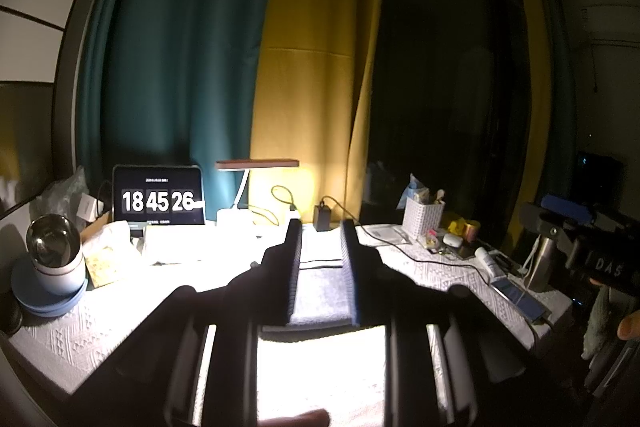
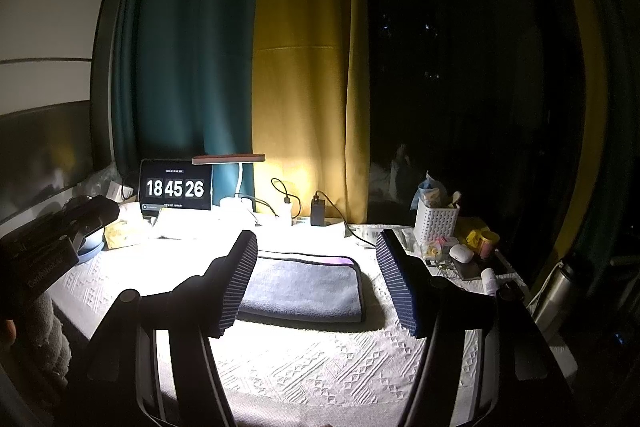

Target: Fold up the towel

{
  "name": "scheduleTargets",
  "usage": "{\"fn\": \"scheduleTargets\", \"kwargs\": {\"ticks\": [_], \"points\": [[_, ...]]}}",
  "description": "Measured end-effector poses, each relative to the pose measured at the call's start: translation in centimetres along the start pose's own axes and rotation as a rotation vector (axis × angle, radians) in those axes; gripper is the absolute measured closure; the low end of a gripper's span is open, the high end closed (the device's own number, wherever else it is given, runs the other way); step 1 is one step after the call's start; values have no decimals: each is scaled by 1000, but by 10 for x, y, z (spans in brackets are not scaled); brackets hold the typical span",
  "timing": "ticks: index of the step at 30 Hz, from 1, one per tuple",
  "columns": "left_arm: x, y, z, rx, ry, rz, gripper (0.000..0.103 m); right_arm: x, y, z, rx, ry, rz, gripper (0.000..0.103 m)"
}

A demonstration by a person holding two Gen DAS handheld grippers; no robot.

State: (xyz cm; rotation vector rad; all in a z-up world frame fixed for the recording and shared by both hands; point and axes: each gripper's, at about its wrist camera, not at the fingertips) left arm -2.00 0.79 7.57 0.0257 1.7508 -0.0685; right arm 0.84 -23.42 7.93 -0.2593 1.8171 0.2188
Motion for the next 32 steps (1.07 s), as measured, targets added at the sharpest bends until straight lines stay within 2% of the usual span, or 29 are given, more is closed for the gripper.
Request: {"fn": "scheduleTargets", "kwargs": {"ticks": [26, 32], "points": [[1, 2, 1, 0, 0, 0, 83, 2, 2, 3, -1, 7, -3, 38], [6, 2, -2, -11, -38, -10, 83, 5, 3, 6, -4, 12, -6, 38]]}}
Point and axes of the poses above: each gripper's, at about its wrist camera, not at the fingertips, and z roughly the way its jaws point, y to its left, x to its underside, and after that the axes turned 6 degrees about z, right-handed
